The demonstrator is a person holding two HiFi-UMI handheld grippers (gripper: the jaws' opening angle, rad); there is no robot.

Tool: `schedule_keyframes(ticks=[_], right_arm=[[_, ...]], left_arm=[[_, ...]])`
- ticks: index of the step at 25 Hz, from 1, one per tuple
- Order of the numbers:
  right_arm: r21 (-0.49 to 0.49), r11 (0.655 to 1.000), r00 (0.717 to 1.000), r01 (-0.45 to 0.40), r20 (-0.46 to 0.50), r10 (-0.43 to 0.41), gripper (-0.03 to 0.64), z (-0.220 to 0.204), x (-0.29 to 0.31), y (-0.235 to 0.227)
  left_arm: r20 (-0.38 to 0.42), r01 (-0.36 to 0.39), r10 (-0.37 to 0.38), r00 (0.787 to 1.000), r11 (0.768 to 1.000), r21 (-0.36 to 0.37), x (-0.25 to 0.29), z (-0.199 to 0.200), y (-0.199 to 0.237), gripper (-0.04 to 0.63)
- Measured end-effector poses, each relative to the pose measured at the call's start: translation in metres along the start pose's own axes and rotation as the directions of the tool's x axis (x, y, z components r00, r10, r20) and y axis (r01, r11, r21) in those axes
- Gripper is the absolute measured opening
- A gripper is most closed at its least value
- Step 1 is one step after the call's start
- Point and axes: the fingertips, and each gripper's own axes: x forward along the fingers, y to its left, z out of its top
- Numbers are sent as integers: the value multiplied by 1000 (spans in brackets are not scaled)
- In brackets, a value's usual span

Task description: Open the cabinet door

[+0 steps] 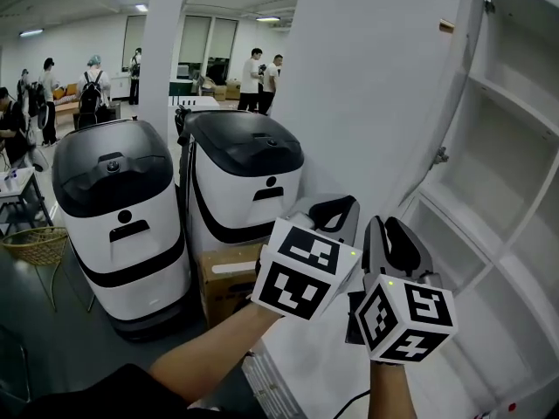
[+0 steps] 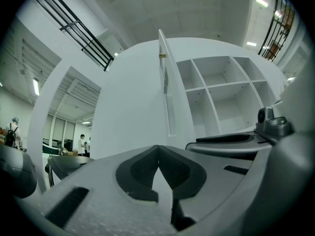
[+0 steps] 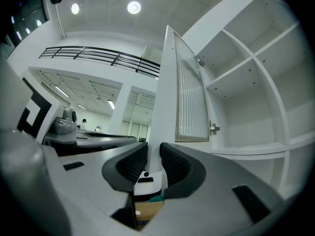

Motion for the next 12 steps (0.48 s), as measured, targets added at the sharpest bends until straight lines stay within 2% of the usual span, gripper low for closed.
schedule_keyframes(ticks=[12], right_arm=[[-10, 1000, 1000, 11, -6, -11, 104, -5, 48, 28]], left_arm=[[4, 13, -13, 1000, 1000, 3, -3, -5, 47, 12]])
